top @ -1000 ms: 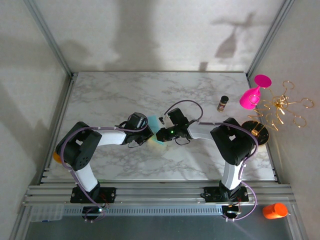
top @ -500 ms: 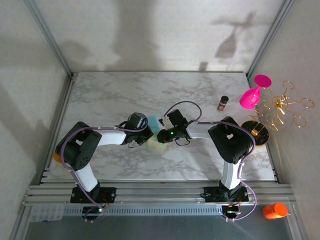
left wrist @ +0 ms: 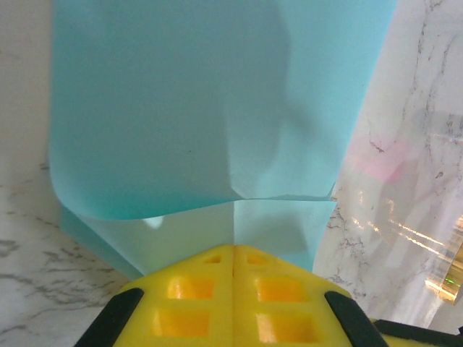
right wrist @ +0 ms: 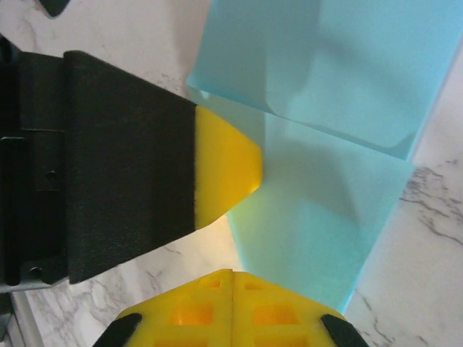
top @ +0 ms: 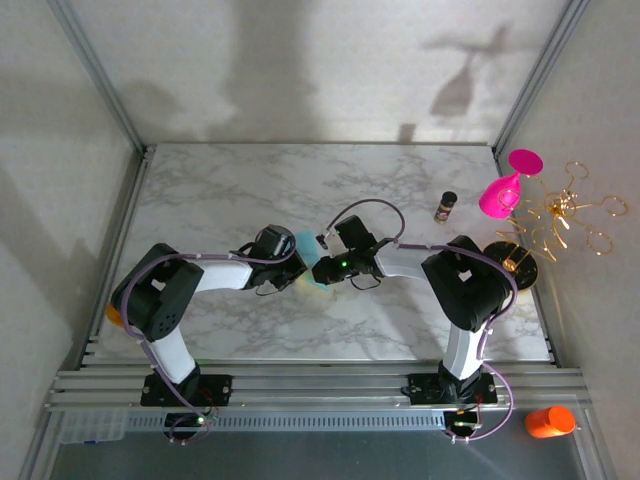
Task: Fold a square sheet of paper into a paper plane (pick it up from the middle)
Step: Third fold the triangle at the center of the table.
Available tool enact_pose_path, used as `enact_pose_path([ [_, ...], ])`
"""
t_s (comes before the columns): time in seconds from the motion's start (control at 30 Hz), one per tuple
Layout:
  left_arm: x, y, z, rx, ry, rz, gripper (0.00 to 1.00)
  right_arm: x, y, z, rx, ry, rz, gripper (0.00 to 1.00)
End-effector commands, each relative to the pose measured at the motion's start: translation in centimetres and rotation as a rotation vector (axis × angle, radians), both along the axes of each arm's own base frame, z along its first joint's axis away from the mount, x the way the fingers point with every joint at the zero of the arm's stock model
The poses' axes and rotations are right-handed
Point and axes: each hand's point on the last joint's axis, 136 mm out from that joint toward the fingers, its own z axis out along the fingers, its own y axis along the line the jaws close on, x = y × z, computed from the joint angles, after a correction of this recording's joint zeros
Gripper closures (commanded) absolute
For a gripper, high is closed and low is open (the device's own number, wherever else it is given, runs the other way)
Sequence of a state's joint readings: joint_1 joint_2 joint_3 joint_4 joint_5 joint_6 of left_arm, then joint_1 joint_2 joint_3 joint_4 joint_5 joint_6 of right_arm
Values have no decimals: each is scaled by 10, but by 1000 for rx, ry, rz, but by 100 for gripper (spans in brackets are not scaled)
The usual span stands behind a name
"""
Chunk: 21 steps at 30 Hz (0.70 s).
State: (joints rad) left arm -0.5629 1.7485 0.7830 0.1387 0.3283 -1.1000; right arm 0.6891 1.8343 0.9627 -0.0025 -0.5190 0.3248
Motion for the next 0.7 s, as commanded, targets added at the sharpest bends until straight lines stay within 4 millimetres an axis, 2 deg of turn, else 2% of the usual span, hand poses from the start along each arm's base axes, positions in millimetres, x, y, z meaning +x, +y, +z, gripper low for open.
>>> enact_pose_path([
  [0.0,-20,29,-35,123,98,38,95,-17,8,1,13,16,61,93],
  [0.2,-21,29,-35,123,99,38,95,-19,8,-11,-13,37,61,94],
  [0.4,-22,31,-36,126,102,39,95,-14,-3,-29,-98,34,14,95],
  [0.67,-20,31,-34,125,96,39,95,-13,-7,-36,-118,50,-5,95],
])
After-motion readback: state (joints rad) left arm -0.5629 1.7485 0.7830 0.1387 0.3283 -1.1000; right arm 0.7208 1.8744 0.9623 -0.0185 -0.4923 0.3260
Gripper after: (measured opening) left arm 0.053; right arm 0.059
